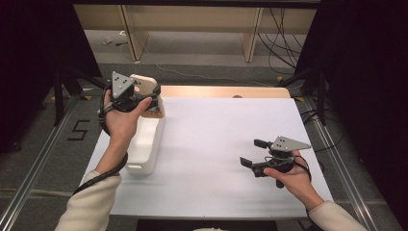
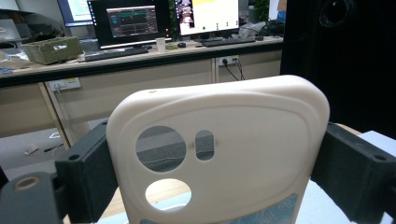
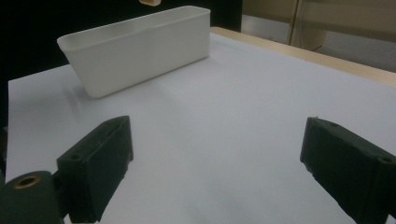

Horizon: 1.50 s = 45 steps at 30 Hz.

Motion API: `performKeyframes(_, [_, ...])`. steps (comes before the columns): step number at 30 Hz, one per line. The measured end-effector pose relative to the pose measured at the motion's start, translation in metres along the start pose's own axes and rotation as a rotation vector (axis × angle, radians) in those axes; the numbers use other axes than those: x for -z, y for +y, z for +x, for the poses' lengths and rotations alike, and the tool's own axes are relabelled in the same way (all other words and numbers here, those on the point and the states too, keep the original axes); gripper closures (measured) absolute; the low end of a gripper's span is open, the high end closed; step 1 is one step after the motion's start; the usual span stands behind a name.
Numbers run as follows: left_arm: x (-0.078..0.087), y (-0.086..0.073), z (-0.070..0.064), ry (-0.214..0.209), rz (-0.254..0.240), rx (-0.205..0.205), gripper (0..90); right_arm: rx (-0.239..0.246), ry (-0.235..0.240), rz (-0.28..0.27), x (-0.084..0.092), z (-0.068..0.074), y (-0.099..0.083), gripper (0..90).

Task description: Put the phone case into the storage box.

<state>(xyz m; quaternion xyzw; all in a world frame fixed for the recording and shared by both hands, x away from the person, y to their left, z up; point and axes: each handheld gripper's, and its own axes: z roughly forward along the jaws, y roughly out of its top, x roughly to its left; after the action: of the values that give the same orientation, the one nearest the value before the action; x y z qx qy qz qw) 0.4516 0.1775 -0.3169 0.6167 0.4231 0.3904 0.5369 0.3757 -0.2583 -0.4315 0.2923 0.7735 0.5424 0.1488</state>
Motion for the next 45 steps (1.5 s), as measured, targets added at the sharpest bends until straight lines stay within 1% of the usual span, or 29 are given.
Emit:
performKeyframes(15, [0.000,-0.002,0.007,0.014,0.006,0.007,10.0,0.001,0.000,-0.003,0.000,0.000,0.000,10.4])
performKeyframes(45, [-0.004,-0.008,0.014,0.030,0.024,0.010,10.0,0.001,0.001,-0.006,0.000,0.000,0.000,10.4])
